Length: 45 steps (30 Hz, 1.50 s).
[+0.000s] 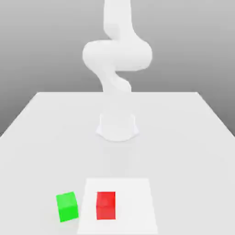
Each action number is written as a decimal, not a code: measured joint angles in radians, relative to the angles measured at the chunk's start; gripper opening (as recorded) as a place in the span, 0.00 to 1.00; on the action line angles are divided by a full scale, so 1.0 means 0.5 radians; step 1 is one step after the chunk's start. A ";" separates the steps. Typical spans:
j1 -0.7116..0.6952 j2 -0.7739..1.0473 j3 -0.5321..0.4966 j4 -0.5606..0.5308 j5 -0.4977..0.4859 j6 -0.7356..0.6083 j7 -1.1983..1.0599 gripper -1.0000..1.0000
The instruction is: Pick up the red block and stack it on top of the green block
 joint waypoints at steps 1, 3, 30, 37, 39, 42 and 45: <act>0.005 0.079 -0.011 -0.027 0.005 0.037 -0.012 0.50; 0.012 0.229 -0.028 -0.079 0.017 0.107 -0.036 0.50; -0.030 2.031 -0.071 -0.514 0.105 1.104 -0.246 0.00; -0.023 1.935 -0.083 -0.529 0.081 1.023 -0.228 0.00; -0.016 1.800 -0.095 -0.550 0.054 0.908 -0.208 0.00; -0.039 1.656 -0.129 -0.562 0.022 0.776 -0.288 0.00; -0.125 1.601 -0.170 -0.547 0.005 0.708 -0.518 0.00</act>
